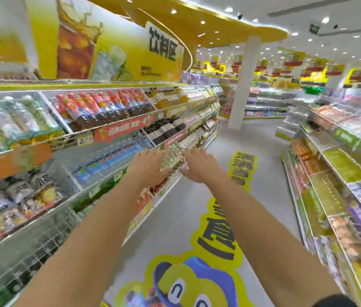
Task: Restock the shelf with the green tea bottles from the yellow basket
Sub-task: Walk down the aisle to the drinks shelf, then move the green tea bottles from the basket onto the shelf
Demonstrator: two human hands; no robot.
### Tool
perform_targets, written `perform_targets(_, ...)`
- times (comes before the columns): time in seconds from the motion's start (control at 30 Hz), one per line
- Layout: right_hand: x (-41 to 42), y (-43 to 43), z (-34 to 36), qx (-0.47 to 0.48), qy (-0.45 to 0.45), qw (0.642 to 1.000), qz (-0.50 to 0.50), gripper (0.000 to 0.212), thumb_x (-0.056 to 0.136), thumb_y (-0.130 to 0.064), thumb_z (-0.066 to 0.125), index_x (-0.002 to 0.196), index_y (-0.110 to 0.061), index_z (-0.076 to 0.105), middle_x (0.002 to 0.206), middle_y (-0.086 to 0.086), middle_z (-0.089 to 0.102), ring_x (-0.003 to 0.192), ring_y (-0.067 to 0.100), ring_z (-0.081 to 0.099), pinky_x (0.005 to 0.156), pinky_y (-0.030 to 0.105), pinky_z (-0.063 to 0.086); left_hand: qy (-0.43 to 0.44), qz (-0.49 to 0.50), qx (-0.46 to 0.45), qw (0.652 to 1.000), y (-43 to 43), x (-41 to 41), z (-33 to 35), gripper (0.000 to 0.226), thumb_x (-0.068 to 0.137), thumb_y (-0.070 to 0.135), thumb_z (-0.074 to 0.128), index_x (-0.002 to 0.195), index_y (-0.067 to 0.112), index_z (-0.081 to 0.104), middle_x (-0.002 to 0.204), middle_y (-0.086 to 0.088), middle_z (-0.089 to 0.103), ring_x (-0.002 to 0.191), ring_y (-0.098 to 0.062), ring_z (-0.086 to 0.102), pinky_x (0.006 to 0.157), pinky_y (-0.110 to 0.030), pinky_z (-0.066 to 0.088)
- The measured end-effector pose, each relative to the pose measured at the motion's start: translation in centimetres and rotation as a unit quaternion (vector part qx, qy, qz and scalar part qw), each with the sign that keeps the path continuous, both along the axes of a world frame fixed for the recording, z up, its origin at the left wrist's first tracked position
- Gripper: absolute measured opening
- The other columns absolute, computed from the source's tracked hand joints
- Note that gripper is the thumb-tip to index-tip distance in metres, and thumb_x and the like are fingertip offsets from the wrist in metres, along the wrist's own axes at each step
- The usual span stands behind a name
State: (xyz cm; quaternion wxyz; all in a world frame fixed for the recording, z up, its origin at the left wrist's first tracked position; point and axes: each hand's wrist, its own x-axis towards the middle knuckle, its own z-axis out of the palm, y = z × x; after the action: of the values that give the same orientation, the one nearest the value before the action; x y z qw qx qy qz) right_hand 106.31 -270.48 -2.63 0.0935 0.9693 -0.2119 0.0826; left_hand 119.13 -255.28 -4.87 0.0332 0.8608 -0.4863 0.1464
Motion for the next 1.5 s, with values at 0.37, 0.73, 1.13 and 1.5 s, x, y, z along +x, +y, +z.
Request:
perform_targets(0.37, 24.0, 5.2, -3.9, 0.023, 0.045, 0.952, 0.302, 0.064, 0.098, -0.056, 0.053, 0.148, -0.019, 0.041, 0.146, 0.012, 0.046, 0.137, 0.036, 0.041, 0.101, 0.053, 0.048, 0.021, 0.29, 0.049, 0.956, 11.0, 11.9, -5.0, 0.074, 0.096, 0.07, 0.03, 0.145, 0.016, 0.039, 0.129, -0.012, 0.058, 0.118, -0.031, 0.055, 0.093, -0.043, 0.048)
perform_targets(0.73, 33.5, 27.9, -12.7, 0.03, 0.137, 0.85, 0.509, 0.06, 0.1, -0.053, 0.05, 0.149, -0.02, 0.041, 0.151, 0.01, 0.042, 0.141, 0.038, 0.038, 0.099, 0.056, 0.048, 0.168, 0.546, 0.044, 0.82, 33.0, 11.1, -13.0, 0.072, 0.094, 0.069, 0.034, 0.146, 0.02, 0.039, 0.139, -0.011, 0.054, 0.127, -0.033, 0.052, 0.101, -0.049, 0.047)
perform_targets(1.13, 38.2, 36.0, -25.7, 0.055, 0.224, 0.821, 0.522, 0.065, 0.099, -0.058, 0.049, 0.149, -0.018, 0.037, 0.15, 0.013, 0.043, 0.14, 0.038, 0.037, 0.101, 0.054, 0.046, 0.245, 0.562, 0.061, 0.788, 38.5, 14.8, -25.2, 0.078, 0.097, 0.066, 0.031, 0.155, 0.015, 0.028, 0.147, -0.017, 0.046, 0.135, -0.036, 0.042, 0.109, -0.05, 0.036)
perform_targets(1.5, 36.1, 30.9, -49.4, 0.083, 0.428, 0.786, 0.438, 0.067, 0.099, -0.056, 0.049, 0.152, -0.017, 0.036, 0.152, 0.015, 0.039, 0.142, 0.039, 0.035, 0.106, 0.052, 0.041, 0.409, 0.554, 0.073, 0.722, 35.4, 11.8, -46.3, 0.073, 0.096, 0.066, 0.038, 0.152, 0.02, 0.03, 0.147, -0.016, 0.048, 0.133, -0.037, 0.045, 0.106, -0.049, 0.036)
